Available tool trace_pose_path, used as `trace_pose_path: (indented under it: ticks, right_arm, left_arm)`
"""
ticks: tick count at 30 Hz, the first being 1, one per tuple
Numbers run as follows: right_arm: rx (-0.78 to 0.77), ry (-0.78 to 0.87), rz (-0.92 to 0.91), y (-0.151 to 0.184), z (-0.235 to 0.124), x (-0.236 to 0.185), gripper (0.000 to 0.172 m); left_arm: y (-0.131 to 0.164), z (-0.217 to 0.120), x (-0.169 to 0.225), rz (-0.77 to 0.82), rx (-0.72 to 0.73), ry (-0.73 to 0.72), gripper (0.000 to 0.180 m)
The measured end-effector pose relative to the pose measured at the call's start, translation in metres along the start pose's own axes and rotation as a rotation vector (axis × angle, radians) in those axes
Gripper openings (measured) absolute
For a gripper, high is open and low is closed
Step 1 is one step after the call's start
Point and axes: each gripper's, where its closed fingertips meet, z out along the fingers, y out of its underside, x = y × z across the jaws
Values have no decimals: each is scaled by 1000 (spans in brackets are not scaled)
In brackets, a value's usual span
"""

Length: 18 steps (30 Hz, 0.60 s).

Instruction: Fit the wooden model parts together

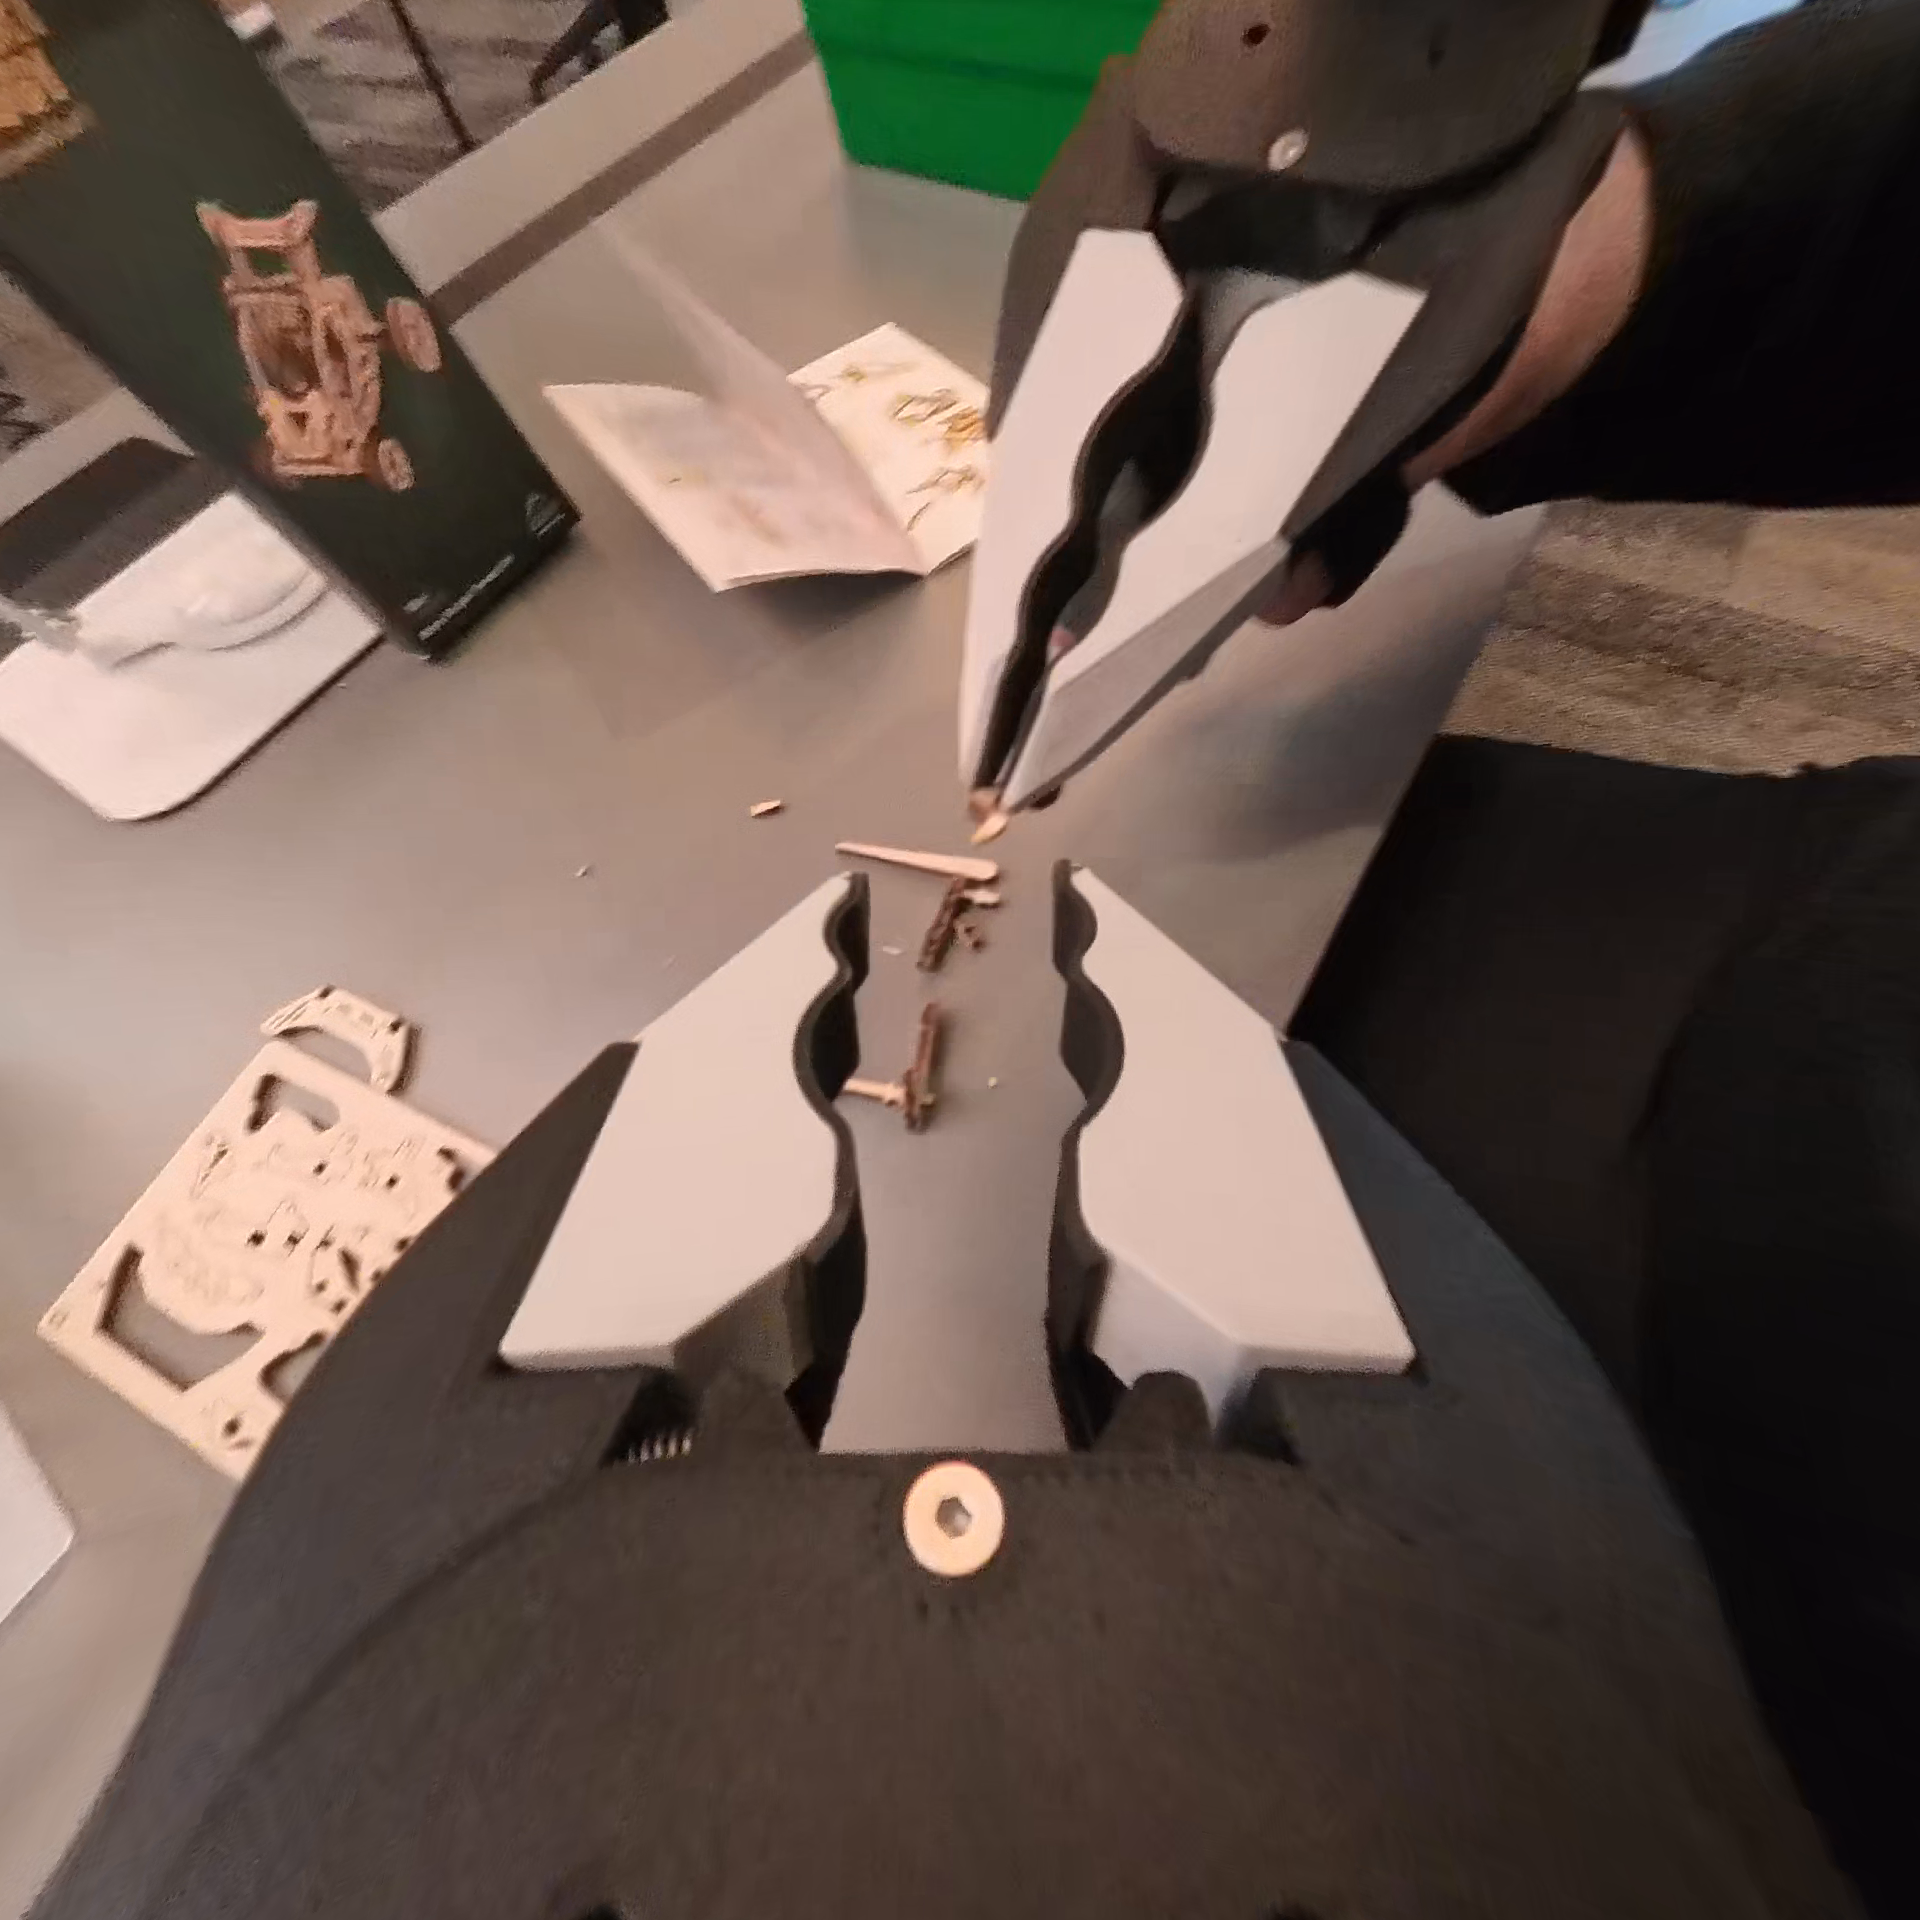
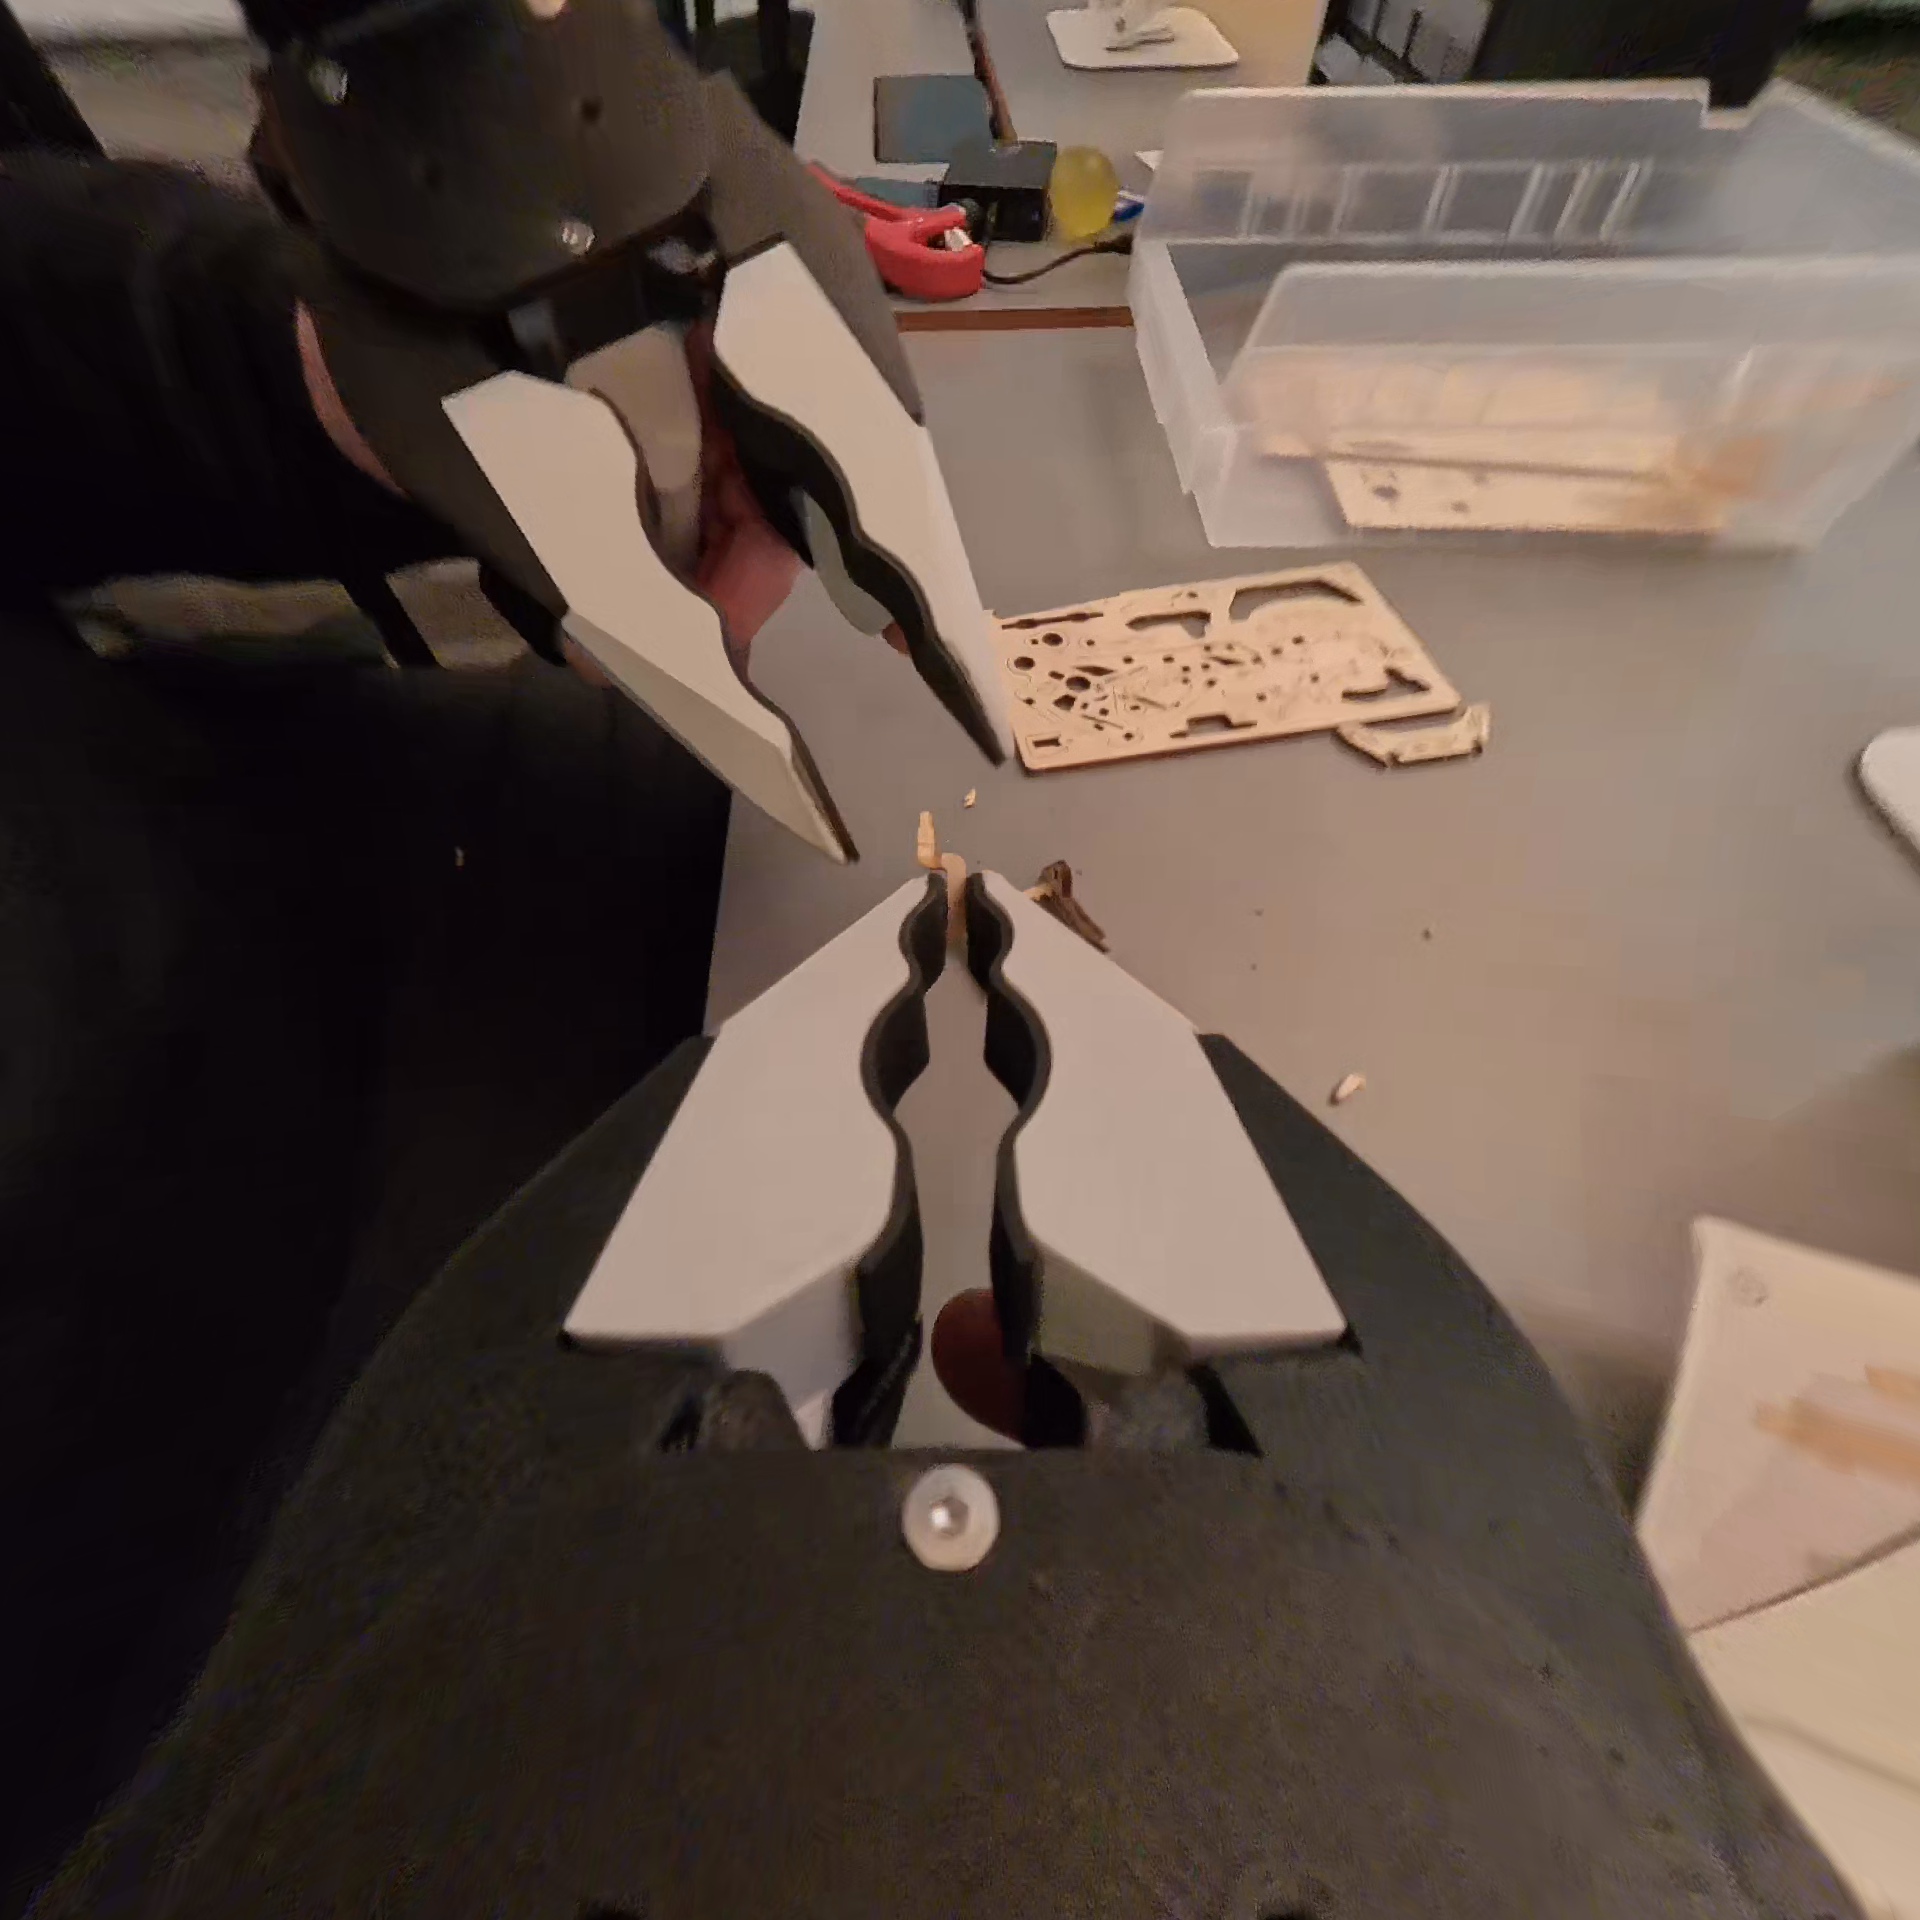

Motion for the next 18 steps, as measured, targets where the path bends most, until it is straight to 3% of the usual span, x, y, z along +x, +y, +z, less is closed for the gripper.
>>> trace_pose_path:
  ticks: [9, 18]
  right_arm:
    - [-97, 154, -540, -15, 5, -5, 1]
    - [-113, 212, -731, -18, 8, -10, 2]
  left_arm:
    - [-9, -8, 9, -389, 92, 178, 13]
    - [-4, -9, 12, -566, 108, 249, 0]
